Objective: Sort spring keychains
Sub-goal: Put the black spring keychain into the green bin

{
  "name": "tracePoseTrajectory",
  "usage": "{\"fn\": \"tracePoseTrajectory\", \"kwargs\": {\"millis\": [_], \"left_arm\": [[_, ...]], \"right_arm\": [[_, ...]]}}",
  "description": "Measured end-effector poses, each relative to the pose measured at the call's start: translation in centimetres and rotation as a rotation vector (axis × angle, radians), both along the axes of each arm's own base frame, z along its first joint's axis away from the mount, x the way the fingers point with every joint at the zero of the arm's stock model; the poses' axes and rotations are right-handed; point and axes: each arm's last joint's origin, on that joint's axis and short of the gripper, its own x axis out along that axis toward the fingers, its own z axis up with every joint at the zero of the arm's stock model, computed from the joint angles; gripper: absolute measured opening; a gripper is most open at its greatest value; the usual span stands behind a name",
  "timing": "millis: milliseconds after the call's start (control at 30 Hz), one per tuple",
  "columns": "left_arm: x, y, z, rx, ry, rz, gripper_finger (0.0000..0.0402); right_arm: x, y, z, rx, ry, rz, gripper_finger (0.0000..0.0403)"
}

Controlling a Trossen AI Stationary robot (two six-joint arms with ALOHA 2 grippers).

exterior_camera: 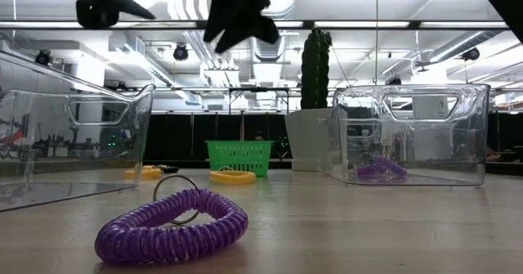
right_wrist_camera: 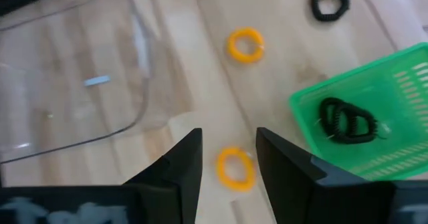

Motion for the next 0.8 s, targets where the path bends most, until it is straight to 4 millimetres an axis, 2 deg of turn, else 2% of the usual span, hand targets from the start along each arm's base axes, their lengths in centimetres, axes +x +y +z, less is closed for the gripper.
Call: {"fn": "tracePoseTrajectory", "kwargs": {"millis": [233,533,800], "left_arm": [[0.8,2.2,-0.9,-0.030,0.074,0.100,0.0195],[2.4,6.8,-3.3,-0.144,0.235,0.176,0.0195],[3.9,10.6,-6.1,-0.186,0.389,0.258,0.0195]], "right_arm": [[-1.9,1.8,3.6,0.030,-0.089,-0.022,0.0115],[-5.5,2.4,9.3,-0.019,-0.263,-0.067,0.0096],[-7.8,2.6,12.3,-0.089,-0.357,-0.062,0.0081]]}}
